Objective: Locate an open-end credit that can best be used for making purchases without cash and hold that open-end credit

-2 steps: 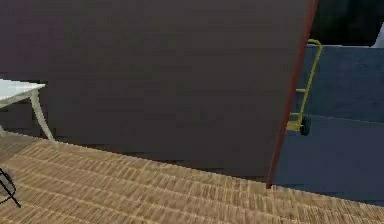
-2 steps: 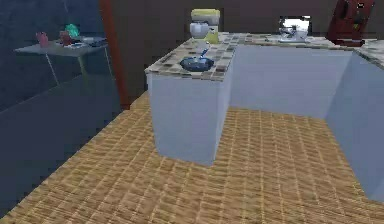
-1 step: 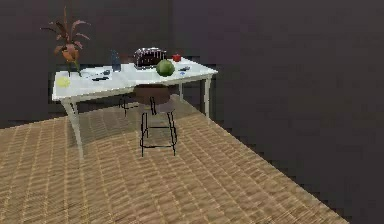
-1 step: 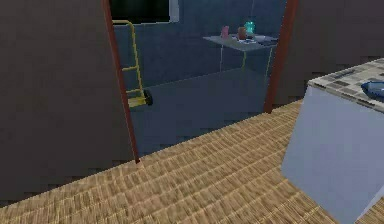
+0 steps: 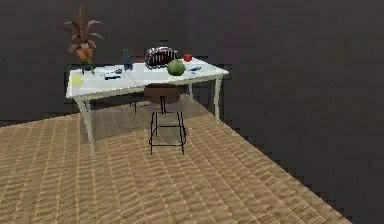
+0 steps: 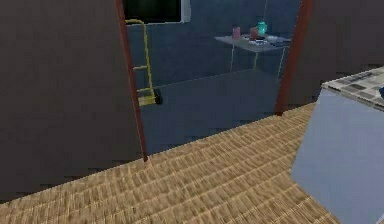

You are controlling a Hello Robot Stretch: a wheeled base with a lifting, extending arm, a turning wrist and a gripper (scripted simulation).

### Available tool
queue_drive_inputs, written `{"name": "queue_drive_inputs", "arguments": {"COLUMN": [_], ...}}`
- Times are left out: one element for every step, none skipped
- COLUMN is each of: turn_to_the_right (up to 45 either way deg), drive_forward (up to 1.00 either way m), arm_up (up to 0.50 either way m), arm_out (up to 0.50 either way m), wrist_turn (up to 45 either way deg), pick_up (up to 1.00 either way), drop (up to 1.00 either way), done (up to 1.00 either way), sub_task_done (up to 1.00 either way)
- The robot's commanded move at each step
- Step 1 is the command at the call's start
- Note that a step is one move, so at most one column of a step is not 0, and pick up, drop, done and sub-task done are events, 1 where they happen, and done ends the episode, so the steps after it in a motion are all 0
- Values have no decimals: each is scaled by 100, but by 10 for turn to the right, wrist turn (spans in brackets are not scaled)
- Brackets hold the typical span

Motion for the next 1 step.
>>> {"name": "queue_drive_inputs", "arguments": {"turn_to_the_right": [0], "drive_forward": [100], "arm_up": [0], "arm_out": [0], "wrist_turn": [0], "pick_up": [0], "drop": [0], "done": [0], "sub_task_done": [0]}}
